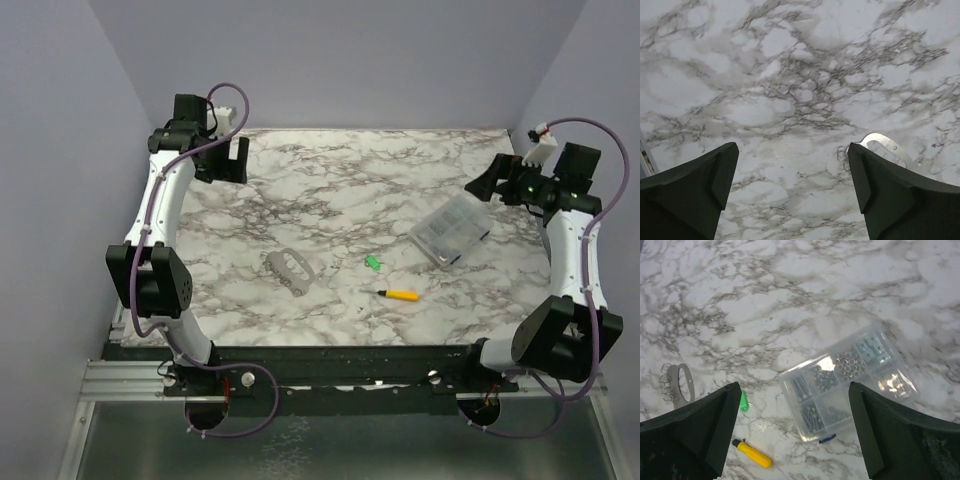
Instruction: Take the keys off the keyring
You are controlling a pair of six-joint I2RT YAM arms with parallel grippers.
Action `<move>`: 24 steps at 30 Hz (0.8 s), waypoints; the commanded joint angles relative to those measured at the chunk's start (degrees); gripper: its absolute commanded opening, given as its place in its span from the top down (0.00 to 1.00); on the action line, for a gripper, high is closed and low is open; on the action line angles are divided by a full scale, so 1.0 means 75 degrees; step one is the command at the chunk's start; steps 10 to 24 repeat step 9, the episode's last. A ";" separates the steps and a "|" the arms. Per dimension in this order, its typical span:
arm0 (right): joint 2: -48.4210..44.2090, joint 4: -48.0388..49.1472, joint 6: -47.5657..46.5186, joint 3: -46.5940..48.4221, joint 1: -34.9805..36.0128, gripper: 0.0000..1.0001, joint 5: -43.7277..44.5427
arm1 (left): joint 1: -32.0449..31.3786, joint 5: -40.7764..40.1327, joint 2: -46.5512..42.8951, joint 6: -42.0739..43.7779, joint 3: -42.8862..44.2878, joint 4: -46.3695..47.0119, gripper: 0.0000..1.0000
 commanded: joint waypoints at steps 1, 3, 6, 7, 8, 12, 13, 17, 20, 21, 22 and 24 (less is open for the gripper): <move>0.0037 -0.0466 -0.0270 -0.0571 -0.0645 0.00 -0.0519 | 0.0418 -0.0625 -0.0332 -0.0346 -0.1256 0.0349 0.01; -0.0106 -0.0430 -0.0340 -0.0901 -0.0709 0.00 -0.0477 | 0.0441 -0.0742 -0.0566 -0.0523 -0.1852 0.0657 0.01; -0.0297 -0.0295 -0.0318 -0.1205 -0.0709 0.00 -0.0611 | 0.0441 -0.0743 -0.0898 -0.0699 -0.2544 0.0939 0.01; -0.0333 -0.0243 -0.0299 -0.1250 -0.0708 0.00 -0.0656 | 0.0441 -0.0798 -0.0995 -0.0709 -0.2653 0.1012 0.01; -0.0349 -0.0233 -0.0296 -0.1262 -0.0711 0.00 -0.0662 | 0.0441 -0.0874 -0.1079 -0.0700 -0.2739 0.1053 0.01; -0.0345 -0.0233 -0.0306 -0.1257 -0.0714 0.00 -0.0651 | 0.0441 -0.0932 -0.1150 -0.0674 -0.2810 0.1076 0.01; -0.0345 -0.0233 -0.0306 -0.1257 -0.0714 0.00 -0.0651 | 0.0441 -0.0932 -0.1150 -0.0674 -0.2810 0.1076 0.01; -0.0345 -0.0233 -0.0306 -0.1257 -0.0714 0.00 -0.0651 | 0.0441 -0.0932 -0.1150 -0.0674 -0.2810 0.1076 0.01; -0.0345 -0.0233 -0.0306 -0.1257 -0.0714 0.00 -0.0651 | 0.0441 -0.0932 -0.1150 -0.0674 -0.2810 0.1076 0.01; -0.0345 -0.0233 -0.0306 -0.1257 -0.0714 0.00 -0.0651 | 0.0441 -0.0932 -0.1150 -0.0674 -0.2810 0.1076 0.01; -0.0345 -0.0233 -0.0306 -0.1257 -0.0714 0.00 -0.0651 | 0.0441 -0.0932 -0.1150 -0.0674 -0.2810 0.1076 0.01; -0.0345 -0.0233 -0.0306 -0.1257 -0.0714 0.00 -0.0651 | 0.0441 -0.0932 -0.1150 -0.0674 -0.2810 0.1076 0.01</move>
